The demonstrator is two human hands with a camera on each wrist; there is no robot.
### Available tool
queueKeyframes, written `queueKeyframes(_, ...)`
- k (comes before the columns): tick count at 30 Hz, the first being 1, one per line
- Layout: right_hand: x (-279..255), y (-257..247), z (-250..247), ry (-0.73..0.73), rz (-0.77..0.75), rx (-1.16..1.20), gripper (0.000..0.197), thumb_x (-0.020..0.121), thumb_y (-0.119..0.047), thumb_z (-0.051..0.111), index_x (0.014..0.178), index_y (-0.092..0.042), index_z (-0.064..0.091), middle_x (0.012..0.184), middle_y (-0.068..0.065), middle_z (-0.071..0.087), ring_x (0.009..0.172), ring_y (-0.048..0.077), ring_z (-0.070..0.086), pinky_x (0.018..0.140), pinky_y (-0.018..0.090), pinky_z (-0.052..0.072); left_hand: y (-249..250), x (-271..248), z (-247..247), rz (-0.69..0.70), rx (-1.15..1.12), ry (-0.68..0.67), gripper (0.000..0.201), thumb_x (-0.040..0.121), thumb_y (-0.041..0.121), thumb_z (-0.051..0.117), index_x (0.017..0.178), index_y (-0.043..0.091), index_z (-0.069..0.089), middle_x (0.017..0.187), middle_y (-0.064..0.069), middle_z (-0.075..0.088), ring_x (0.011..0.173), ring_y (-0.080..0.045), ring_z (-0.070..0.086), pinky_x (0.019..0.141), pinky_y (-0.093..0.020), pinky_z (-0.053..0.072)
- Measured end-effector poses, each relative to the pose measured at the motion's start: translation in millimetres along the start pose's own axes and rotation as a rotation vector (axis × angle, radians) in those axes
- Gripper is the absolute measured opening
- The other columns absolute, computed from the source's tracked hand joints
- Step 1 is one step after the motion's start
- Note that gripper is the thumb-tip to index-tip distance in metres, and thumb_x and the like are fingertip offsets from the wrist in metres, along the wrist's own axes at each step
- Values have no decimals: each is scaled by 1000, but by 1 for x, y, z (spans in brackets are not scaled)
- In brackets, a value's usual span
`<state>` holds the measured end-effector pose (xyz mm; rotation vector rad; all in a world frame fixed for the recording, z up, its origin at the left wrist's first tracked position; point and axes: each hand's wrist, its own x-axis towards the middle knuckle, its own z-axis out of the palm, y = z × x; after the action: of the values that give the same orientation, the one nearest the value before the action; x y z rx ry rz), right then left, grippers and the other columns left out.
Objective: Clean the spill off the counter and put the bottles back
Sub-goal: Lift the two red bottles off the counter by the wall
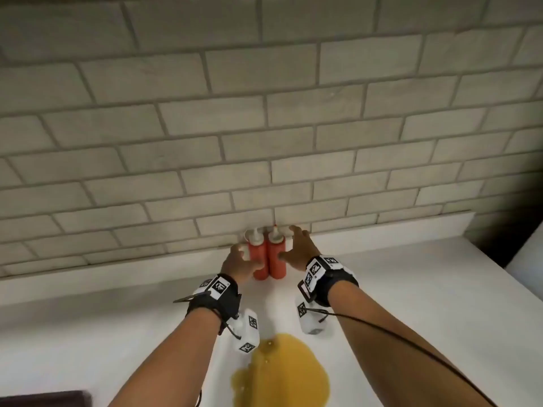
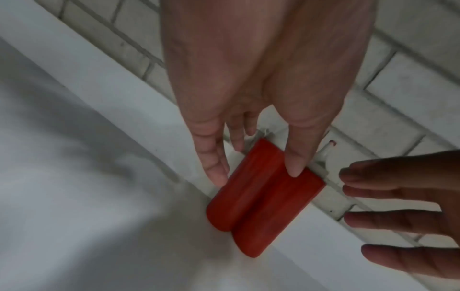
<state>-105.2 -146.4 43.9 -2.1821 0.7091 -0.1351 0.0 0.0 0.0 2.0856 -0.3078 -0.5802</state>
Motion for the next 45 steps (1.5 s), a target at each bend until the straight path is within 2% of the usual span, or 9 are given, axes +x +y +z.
queueKeyframes(4, 19, 0, 7, -68, -6, -31, 81, 76, -17, 69, 146, -17, 27, 139, 13, 38, 127, 32, 44, 103, 38, 41, 7, 12, 9, 30, -15, 7, 88, 69, 17, 78, 147, 22, 37, 142, -7, 54, 125, -30, 55, 104, -52, 48)
queueKeyframes(8, 36, 3, 15, -76, -15, -59, 73, 74, -17, 68, 139, -17, 35, 133, 11, 46, 123, 32, 49, 101, 40, 43, 9, 29, 13, 47, 75, 44, 88, 63, 16, 83, 142, 24, 46, 130, -4, 64, 121, -27, 61, 104, -40, 46)
queueKeyframes(12, 38, 12, 23, 1, -25, 54, 58, 82, -26, 63, 132, -17, 35, 125, 11, 56, 114, 34, 57, 94, 42, 47, 2, 45, 15, 46, 122, 88, 90, 47, 39, 79, 134, 27, 56, 119, -2, 72, 110, -26, 69, 98, -42, 52)
queueKeyframes(16, 35, 20, 30, 23, -29, 104, 54, 85, -32, 63, 127, -17, 32, 107, 8, 64, 101, 35, 64, 82, 39, 50, 5, 29, 17, 67, 104, 101, 86, 53, 44, 80, 135, 31, 53, 118, 4, 71, 110, -23, 67, 98, -40, 52)
queueKeyframes(23, 14, 30, 25, 40, -74, 109, 56, 78, -28, 70, 128, -22, 45, 119, 5, 65, 110, 29, 60, 92, 40, 49, 11, -14, 16, 151, 132, 129, 63, 65, 37, 79, 123, 36, 57, 114, 3, 72, 104, -25, 67, 88, -34, 49)
queueKeyframes(28, -19, 39, -4, 115, -132, 269, 47, 72, -24, 72, 110, -38, 49, 102, -12, 64, 99, 15, 63, 89, 37, 50, 20, -52, 10, 241, 35, 78, 64, 64, 35, 81, 123, 34, 57, 111, 9, 70, 99, -15, 70, 87, -34, 55)
queueKeyframes(33, -72, 49, -51, 179, -220, 367, 53, 75, -14, 78, 116, -33, 51, 105, -17, 63, 97, -6, 58, 76, 10, 45, 32, -103, 10, 335, -1, 19, 57, 74, 19, 83, 123, 32, 59, 108, 14, 67, 99, -8, 65, 80, -24, 49)
queueKeyframes(39, -141, 87, -104, 167, -197, 436, 57, 76, -19, 80, 124, -31, 51, 115, -12, 63, 107, 8, 59, 88, 28, 50, 45, -159, 36, 409, -91, -63, 52, 75, 18, 86, 118, 33, 62, 107, 13, 70, 97, -4, 67, 81, -22, 51)
queueKeyframes(45, -195, 145, -157, 204, -154, 407, 56, 77, -17, 80, 124, -29, 53, 114, -13, 65, 104, 11, 61, 86, 26, 52, 65, -194, 101, 414, -126, -163, 51, 75, 20, 86, 118, 36, 65, 105, 14, 73, 92, 6, 67, 79, -18, 51)
